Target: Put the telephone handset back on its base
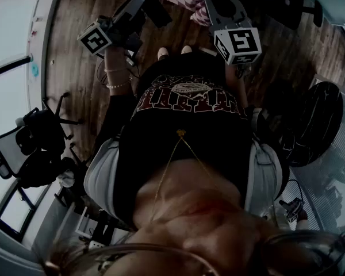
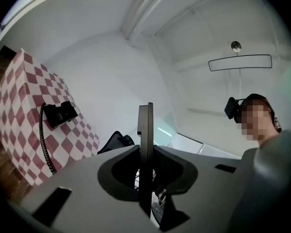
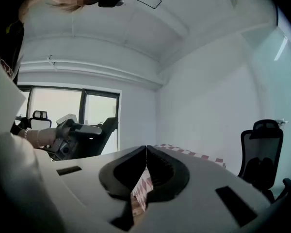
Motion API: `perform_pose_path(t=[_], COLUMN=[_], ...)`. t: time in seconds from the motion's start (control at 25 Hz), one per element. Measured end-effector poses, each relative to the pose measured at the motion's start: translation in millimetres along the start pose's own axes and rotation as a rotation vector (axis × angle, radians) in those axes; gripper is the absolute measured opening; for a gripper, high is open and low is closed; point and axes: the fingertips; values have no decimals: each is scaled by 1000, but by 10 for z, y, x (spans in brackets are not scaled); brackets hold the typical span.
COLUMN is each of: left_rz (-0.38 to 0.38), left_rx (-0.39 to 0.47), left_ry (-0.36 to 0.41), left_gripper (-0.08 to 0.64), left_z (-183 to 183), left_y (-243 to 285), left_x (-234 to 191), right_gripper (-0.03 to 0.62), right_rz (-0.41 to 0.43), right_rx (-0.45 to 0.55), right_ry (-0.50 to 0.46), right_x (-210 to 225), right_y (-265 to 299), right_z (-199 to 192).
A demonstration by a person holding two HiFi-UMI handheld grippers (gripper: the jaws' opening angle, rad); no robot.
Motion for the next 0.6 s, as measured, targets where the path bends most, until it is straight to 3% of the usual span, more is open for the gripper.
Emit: perform_pose_path(t=[0.6], left_rz=[44], left_rx=[24], left_ry=[14], left_gripper=[81], left_z=[22], left_y=[-16], left_x=[-47], right_gripper=[20], right_rz=[67], right_rx=[11], right_ry=[12], right_x=[16], right_y=[141], right_z=[4])
Point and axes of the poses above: the fingertips, and each gripper's own axes: y forward along the fingers, x to its right, z out of its top, and after that the axes turned 5 degrees about -x, right-handed
